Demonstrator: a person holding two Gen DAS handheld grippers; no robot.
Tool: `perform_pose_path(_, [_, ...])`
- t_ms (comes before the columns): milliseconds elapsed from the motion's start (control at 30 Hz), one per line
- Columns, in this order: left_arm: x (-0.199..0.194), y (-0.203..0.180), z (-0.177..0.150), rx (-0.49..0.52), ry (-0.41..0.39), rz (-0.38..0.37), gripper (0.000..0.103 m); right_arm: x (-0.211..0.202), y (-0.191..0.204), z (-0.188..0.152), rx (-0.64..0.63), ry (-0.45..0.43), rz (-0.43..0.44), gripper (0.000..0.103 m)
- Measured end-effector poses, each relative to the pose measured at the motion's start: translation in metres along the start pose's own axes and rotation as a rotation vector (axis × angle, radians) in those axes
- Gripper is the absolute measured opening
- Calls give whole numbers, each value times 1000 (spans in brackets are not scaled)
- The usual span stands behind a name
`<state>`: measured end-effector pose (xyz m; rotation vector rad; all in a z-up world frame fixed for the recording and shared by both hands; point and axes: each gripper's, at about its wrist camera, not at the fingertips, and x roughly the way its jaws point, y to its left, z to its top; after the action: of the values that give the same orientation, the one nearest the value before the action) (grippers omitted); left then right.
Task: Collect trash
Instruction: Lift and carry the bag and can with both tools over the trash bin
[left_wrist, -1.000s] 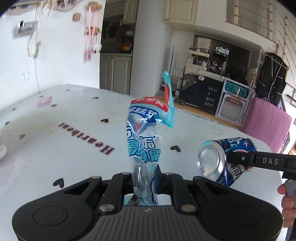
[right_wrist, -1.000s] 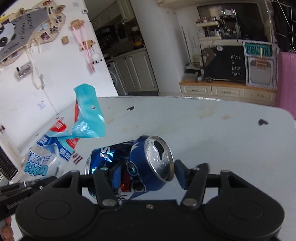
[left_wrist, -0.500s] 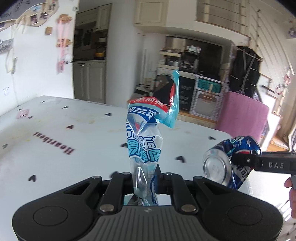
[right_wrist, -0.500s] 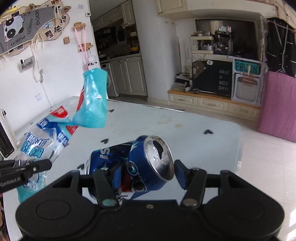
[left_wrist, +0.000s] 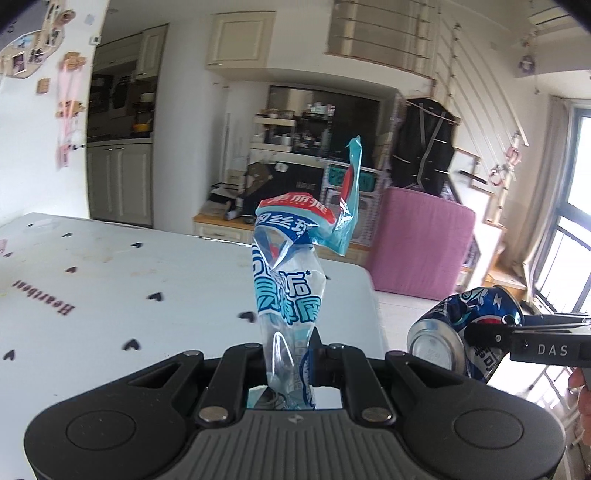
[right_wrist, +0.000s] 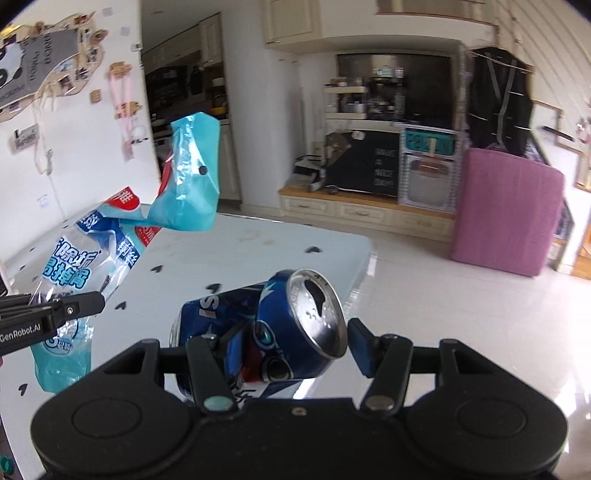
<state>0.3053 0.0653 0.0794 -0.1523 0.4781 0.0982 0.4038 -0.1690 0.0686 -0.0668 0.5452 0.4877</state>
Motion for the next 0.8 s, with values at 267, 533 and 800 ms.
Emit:
perform_pose_path(267, [-3, -43, -12, 46, 10, -107, 13, -61, -46, -27, 37, -34, -119, 58])
perform_pose_path(533, [8, -88, -27, 98, 77, -231, 13, -111, -93, -60, 110, -55, -217, 58])
perform_pose_path(800, [47, -130, -68, 174, 244, -326, 13, -131, -144, -109, 212, -58, -306, 58])
